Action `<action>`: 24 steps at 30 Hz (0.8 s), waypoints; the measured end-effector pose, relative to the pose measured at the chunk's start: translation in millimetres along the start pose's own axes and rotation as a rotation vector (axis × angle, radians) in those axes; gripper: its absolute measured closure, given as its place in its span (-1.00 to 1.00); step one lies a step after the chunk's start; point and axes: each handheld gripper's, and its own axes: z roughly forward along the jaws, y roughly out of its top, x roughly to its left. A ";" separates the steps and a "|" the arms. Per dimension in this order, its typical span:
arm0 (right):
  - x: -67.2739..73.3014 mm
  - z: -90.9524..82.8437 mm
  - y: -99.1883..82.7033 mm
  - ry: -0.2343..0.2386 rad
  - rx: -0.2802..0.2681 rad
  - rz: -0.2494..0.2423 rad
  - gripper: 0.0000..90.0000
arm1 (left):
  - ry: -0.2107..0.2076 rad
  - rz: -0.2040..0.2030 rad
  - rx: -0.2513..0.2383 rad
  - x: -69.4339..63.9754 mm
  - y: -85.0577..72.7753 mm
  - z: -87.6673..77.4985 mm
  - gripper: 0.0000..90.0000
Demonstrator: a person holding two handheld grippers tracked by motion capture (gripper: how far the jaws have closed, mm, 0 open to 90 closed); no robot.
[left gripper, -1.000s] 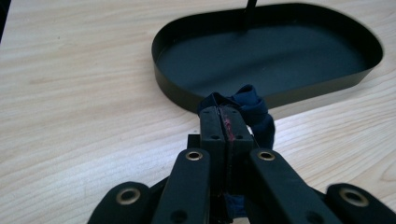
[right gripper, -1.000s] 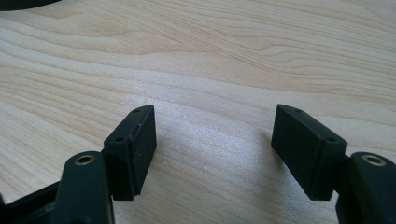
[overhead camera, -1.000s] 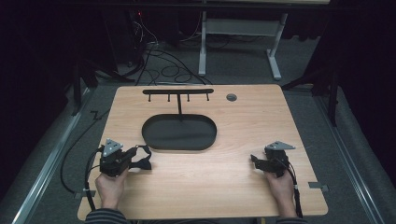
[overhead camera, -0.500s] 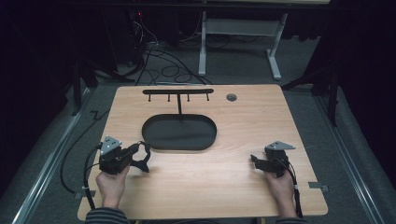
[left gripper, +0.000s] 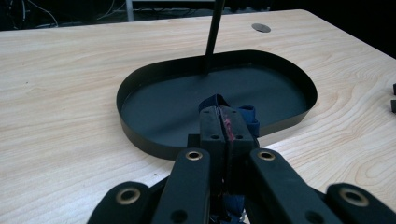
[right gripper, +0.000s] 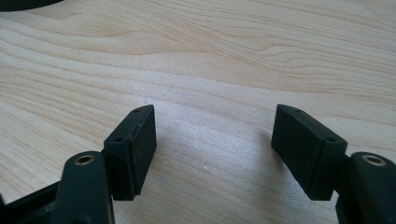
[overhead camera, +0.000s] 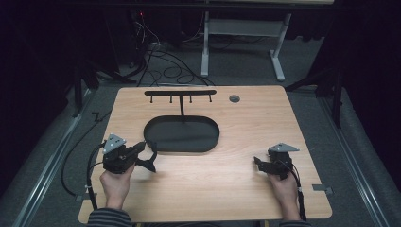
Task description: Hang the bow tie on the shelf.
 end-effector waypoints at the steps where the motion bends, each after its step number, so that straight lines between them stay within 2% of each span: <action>1: -0.1 0.0 0.0 0.001 -0.001 -0.001 -0.28 | -0.003 0.000 -0.002 -0.6 1.3 -0.1 0.98; 9: -0.2 0.0 0.0 0.001 -0.001 -0.001 -0.28 | -0.029 0.006 -0.025 -5.4 13.5 0.2 0.98; 24: -0.5 -0.1 -0.1 0.003 -0.001 0.003 -0.28 | -0.049 0.022 -0.042 -8.8 33.3 5.9 0.98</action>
